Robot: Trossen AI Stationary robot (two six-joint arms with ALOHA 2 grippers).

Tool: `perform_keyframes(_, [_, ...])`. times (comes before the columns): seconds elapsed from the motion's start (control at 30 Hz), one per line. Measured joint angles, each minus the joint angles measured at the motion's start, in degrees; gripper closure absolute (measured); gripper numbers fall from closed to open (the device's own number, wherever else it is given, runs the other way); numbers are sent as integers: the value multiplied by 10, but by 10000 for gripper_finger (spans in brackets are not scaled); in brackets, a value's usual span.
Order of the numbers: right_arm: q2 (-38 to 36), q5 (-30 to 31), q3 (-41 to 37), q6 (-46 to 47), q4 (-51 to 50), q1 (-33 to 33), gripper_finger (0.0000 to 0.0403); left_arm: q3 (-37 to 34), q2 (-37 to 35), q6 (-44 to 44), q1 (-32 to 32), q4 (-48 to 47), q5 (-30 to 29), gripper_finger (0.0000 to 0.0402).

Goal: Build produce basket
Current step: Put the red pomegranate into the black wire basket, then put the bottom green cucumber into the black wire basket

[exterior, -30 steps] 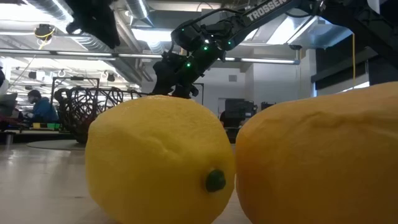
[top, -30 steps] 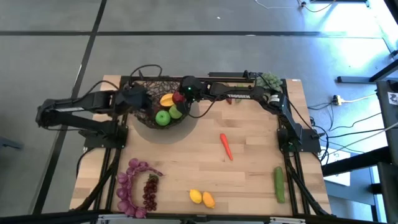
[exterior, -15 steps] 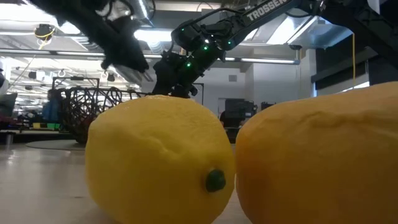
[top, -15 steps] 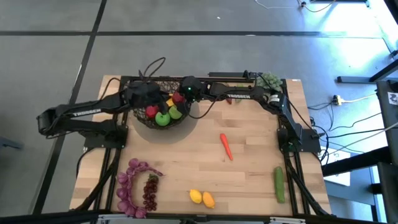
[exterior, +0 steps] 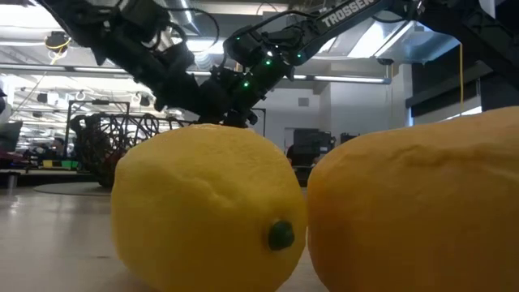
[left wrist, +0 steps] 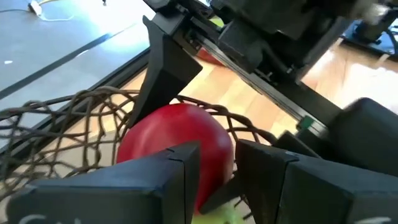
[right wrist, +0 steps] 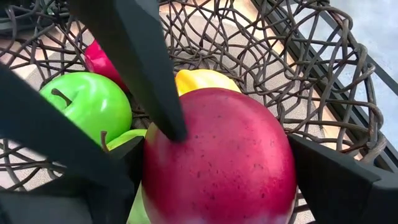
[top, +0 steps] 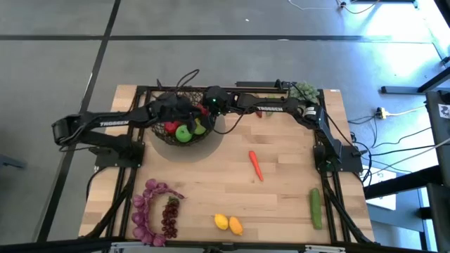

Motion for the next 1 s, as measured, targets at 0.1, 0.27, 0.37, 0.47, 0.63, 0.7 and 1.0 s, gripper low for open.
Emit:
perform_keyframes(0.1, [1, 2, 0, -1, -2, 0, 36, 0, 19, 0, 2, 9, 3, 309])
perform_keyframes(0.27, [2, 2, 0, -1, -9, 0, 36, 1, 31, 0, 4, 9, 3, 309])
perform_keyframes(0.37, [1, 0, 0, -2, -14, 0, 36, 1, 31, -1, 12, 3, 6, 309])
perform_keyframes(0.47, [-4, -3, 0, -15, -18, 0, 36, 1, 31, -8, 22, -16, 9, 309])
perform_keyframes(0.63, [-7, -5, 9, -13, -21, 0, 36, 1, 31, -16, 31, -29, 10, 309])
perform_keyframes(0.7, [-9, -13, 11, -13, -20, 2, 36, 1, 32, -18, 32, -37, 8, 309])
perform_keyframes(1.0, [-12, -19, 12, 2, -27, 3, 36, -1, 33, -17, 31, -34, 11, 309])
